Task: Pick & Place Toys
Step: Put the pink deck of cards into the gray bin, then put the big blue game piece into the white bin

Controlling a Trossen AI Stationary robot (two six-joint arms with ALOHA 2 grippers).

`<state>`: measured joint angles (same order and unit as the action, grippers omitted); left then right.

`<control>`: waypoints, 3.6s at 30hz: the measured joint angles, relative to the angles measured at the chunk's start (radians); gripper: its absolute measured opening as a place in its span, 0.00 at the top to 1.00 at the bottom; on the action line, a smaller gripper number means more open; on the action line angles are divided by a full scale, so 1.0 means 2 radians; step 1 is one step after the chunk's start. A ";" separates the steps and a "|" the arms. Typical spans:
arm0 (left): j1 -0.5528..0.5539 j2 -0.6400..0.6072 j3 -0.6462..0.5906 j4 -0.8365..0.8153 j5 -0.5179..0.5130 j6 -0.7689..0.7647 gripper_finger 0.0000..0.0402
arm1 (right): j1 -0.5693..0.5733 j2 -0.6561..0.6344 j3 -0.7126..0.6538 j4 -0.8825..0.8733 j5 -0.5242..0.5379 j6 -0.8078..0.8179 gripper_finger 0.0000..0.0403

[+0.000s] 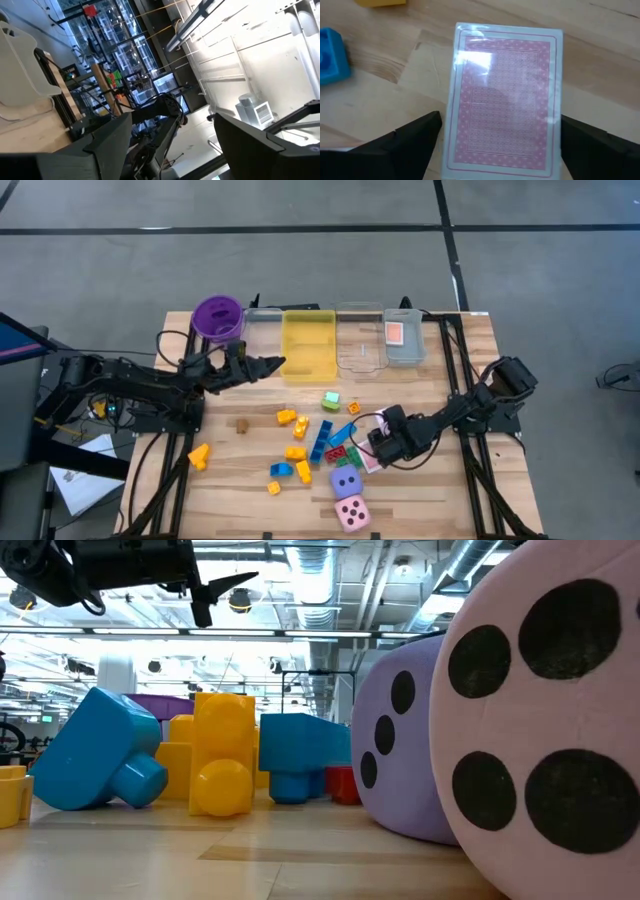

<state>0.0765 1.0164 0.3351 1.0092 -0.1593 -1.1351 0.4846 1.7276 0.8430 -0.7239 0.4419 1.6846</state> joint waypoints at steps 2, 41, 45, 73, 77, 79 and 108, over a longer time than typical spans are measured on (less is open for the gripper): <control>-0.002 0.000 0.000 0.000 0.000 0.000 0.31 | -0.003 0.000 0.001 0.000 -0.002 0.005 0.15; -0.001 0.000 0.000 0.010 0.044 -0.024 0.31 | -0.337 -0.014 0.385 -0.408 0.155 -0.173 0.23; -0.001 0.000 0.000 0.010 0.082 -0.024 0.31 | -0.412 -0.013 0.384 -0.394 0.135 -0.252 0.23; -0.001 0.000 0.000 0.013 0.077 0.032 0.31 | -0.418 -0.013 0.384 -0.329 0.055 -0.418 0.03; -0.001 0.000 0.000 0.013 0.032 0.032 0.31 | -0.332 -0.013 0.384 -0.244 0.066 -0.484 0.04; -0.001 0.000 0.000 0.013 0.011 0.033 0.31 | -0.291 -0.013 0.384 -0.193 0.065 -0.536 0.04; -0.019 0.000 0.170 -0.092 -0.064 0.120 0.31 | -0.126 -0.264 -0.035 0.363 -0.234 -0.819 0.05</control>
<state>0.0380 1.0164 0.6756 0.8256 -0.2875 -0.8956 0.2334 1.2000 0.7729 0.0027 -0.0263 0.0473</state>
